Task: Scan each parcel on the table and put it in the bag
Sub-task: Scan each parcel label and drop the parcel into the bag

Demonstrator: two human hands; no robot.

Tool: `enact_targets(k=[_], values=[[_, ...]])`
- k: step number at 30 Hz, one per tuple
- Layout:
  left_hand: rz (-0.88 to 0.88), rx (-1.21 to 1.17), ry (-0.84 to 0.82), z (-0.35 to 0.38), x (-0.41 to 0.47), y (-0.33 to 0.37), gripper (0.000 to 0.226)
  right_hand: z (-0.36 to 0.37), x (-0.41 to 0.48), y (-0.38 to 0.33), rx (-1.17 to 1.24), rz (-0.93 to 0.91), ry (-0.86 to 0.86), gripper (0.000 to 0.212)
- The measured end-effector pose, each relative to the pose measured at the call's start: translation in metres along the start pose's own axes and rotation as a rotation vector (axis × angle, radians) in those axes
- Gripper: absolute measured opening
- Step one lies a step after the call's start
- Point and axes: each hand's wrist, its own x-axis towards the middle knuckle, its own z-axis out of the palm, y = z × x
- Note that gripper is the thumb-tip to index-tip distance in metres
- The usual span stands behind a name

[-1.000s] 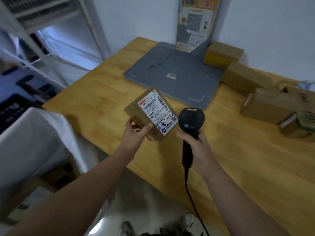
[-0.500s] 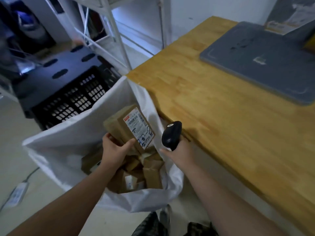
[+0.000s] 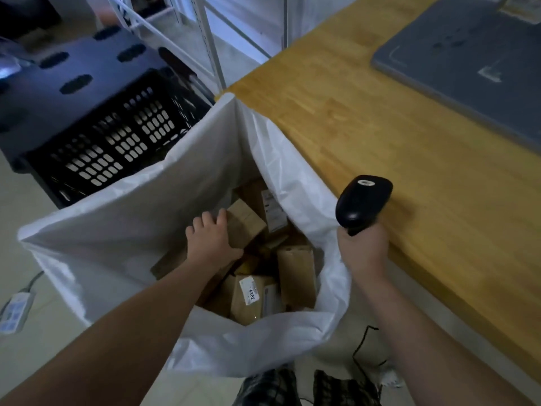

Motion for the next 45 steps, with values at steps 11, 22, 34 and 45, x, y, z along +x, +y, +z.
enact_targets(k=[11, 22, 34, 45], values=[[0.107, 0.039, -0.303, 0.061, 0.033, 0.015, 0.051, 0.018, 0.0, 0.022, -0.066, -0.045, 0.027, 0.024], [0.15, 0.037, -0.259, 0.044, 0.035, 0.031, 0.042, 0.017, 0.015, 0.018, -0.159, -0.03, -0.143, 0.046], [0.552, -0.33, 0.147, -0.093, 0.003, 0.201, 0.032, -0.152, 0.054, -0.004, -0.107, 0.184, -0.031, 0.038], [0.86, -0.247, 0.075, -0.131, -0.048, 0.444, 0.035, -0.382, 0.081, 0.047, -0.048, 0.326, 0.253, 0.013]])
